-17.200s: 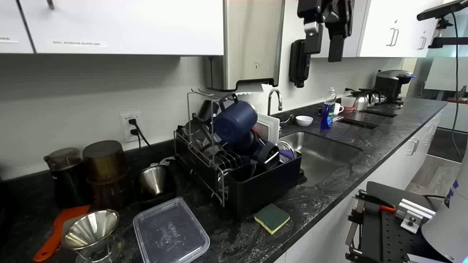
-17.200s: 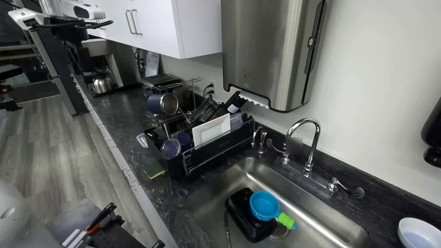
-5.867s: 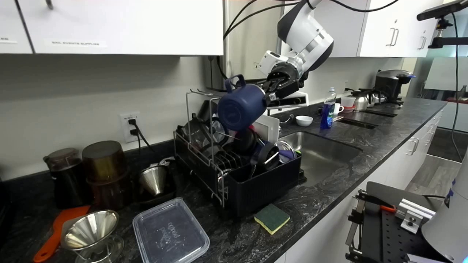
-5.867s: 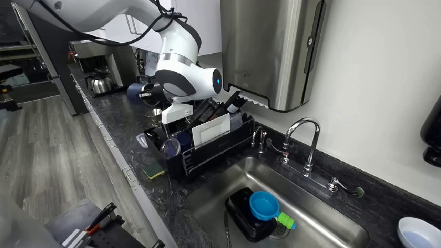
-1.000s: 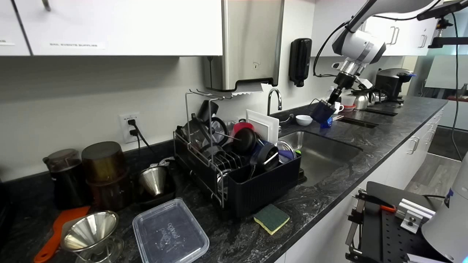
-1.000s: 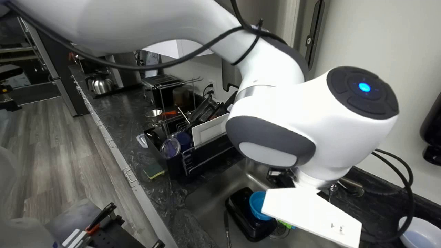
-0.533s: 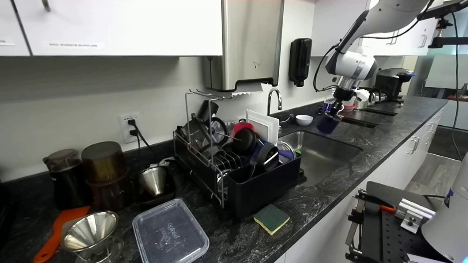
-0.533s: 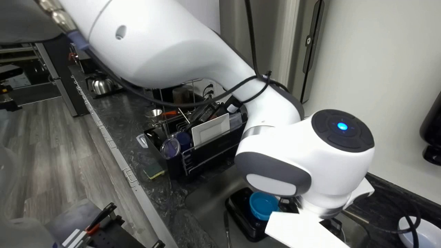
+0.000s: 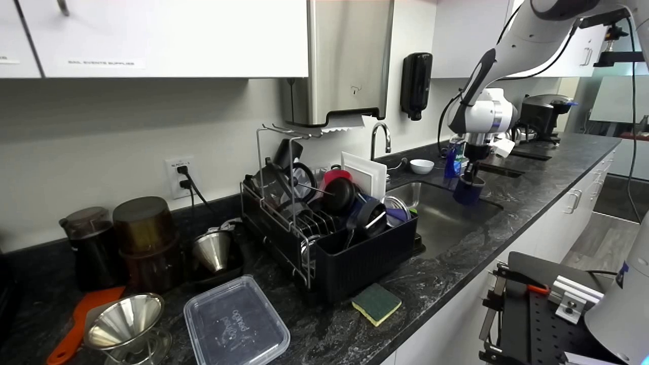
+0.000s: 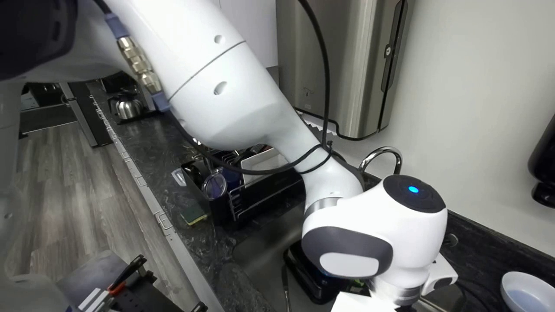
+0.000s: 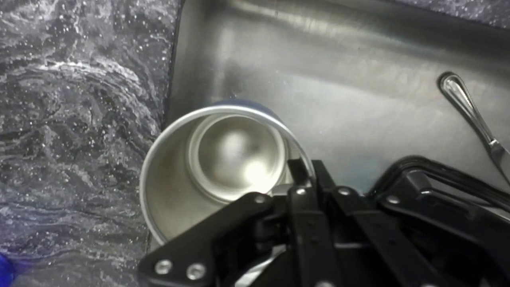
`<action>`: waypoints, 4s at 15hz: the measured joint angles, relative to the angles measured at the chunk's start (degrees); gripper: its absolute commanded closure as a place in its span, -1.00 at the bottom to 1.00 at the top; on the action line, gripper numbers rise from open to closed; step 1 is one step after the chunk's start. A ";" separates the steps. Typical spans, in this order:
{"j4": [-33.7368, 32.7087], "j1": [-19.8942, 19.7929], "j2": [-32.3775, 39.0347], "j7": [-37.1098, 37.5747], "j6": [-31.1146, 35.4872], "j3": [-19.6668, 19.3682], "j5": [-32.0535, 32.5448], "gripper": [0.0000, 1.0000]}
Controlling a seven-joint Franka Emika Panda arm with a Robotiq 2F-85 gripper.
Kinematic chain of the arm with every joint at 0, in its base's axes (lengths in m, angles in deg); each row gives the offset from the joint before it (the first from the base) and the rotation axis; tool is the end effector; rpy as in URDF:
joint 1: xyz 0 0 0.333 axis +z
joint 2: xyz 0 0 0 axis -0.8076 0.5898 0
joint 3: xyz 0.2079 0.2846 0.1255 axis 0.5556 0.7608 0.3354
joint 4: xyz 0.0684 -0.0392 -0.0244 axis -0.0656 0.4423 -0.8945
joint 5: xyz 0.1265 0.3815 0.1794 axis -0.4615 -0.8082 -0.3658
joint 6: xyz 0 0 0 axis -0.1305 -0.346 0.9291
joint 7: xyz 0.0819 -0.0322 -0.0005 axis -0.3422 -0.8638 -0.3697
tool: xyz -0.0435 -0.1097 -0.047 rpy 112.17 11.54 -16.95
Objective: Remove the thermos from the dishrack and place it in the sink
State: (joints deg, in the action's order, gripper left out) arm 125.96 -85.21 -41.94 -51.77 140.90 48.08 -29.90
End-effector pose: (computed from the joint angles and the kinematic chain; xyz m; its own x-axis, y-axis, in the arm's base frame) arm 0.3695 -0.5269 0.1982 0.9988 -0.0468 0.0114 -0.0475 -0.9964 0.0699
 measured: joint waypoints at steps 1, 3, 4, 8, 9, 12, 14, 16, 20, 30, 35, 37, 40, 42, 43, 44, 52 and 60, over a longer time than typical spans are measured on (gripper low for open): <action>-0.08 -0.13 0.74 1.54 0.19 0.25 2.06 0.97; -0.20 -0.23 1.99 4.39 0.38 0.66 5.90 0.97; -0.21 -0.31 2.51 5.56 0.49 0.90 7.60 0.97; -0.29 -0.63 4.05 9.07 0.68 2.03 12.58 0.97; -0.33 -0.91 4.38 9.33 0.91 2.62 13.14 0.97; -0.49 -2.29 5.55 9.31 2.69 5.29 13.49 0.97; -0.51 -3.55 6.26 8.20 5.47 7.70 13.55 0.97; -0.58 -4.87 7.54 7.08 8.59 9.93 13.68 0.97; -1.61 -7.20 10.74 6.39 12.10 12.18 15.78 0.97; -3.89 -11.35 14.58 6.26 13.96 14.73 21.21 0.97; -3.76 -11.83 15.30 6.07 13.96 15.24 23.10 0.97; -3.78 -11.90 15.36 6.05 14.01 15.24 23.72 0.97; -3.78 -11.96 15.36 5.95 14.01 15.25 23.92 0.35; -3.78 -12.01 15.38 5.94 14.00 15.26 23.92 0.09; -3.74 -12.03 15.38 5.94 13.95 15.26 23.93 -0.06; -3.69 -12.04 15.37 5.93 13.91 15.29 23.93 -0.18; -1.27 -12.04 9.60 5.95 10.34 16.50 23.81 -1.00; 5.17 -11.72 -8.84 5.46 -4.98 16.74 19.70 -1.00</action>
State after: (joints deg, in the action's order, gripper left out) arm 131.13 -96.92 -50.78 -46.30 135.92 64.82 -10.21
